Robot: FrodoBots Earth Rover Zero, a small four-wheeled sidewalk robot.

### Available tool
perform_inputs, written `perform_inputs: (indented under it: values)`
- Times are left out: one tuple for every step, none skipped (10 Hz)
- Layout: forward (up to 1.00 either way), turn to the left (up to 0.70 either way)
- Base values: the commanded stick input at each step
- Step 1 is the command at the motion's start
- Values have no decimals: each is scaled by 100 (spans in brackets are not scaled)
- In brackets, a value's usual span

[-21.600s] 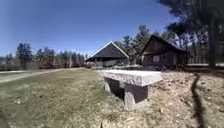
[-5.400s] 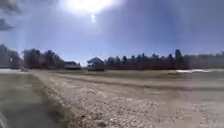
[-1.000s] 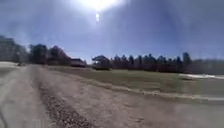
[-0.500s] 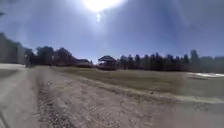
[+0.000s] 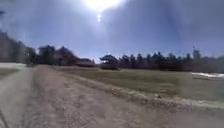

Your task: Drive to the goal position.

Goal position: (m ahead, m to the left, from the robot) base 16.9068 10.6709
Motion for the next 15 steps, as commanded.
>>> perform_inputs:
  values:
    - [70, 3]
    - [70, 4]
    - [70, 19]
    - [70, 34]
    - [70, 35]
    - [70, 35]
    - [70, 35]
    - [70, 23]
    - [70, 5]
    - [70, 3]
    - [70, 3]
    - [70, 3]
    - [70, 3]
    - [70, 6]
    - [70, 21]
